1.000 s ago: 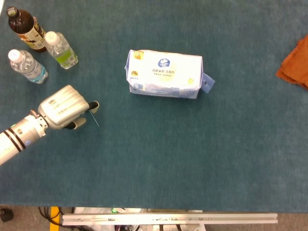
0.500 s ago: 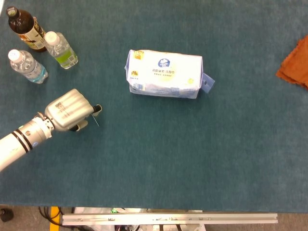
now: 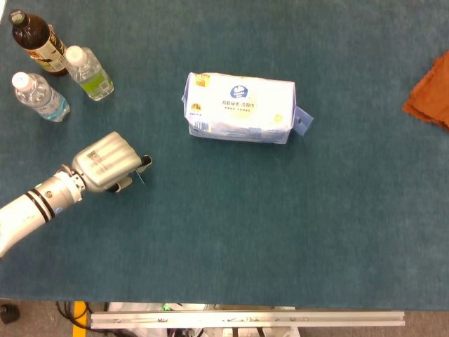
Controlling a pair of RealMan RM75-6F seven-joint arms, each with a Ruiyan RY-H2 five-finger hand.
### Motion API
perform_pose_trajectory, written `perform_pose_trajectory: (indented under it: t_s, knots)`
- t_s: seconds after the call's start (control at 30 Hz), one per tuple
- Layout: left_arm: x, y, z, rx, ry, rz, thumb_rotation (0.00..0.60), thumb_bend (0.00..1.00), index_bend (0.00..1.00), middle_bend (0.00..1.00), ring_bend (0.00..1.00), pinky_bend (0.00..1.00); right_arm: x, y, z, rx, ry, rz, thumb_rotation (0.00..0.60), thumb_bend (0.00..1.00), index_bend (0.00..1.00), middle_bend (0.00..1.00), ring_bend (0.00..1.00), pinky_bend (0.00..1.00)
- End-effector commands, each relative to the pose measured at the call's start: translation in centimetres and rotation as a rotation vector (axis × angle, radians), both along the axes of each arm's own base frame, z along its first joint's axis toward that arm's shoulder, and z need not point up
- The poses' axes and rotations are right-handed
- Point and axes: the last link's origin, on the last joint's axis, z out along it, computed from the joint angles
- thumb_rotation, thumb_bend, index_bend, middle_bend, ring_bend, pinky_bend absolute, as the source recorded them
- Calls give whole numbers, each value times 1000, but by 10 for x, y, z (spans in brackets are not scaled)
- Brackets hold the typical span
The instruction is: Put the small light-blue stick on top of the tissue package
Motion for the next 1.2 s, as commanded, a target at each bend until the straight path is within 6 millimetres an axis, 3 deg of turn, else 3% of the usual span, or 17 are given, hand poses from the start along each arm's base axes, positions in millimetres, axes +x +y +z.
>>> perform_pose_trajectory:
  t_s: [0.03,1.2]
  knots:
    - [0,0,-1,-1,-2,3,600,322,456,1000,987,958,0,0,0,0,-1,1,600,433,229,352,262,391]
    - [-4,0,-19,-17,-22,47,600,325,520,1000,987,958,-1,1,1,-2,0,-9,600,433,229,352,262,391]
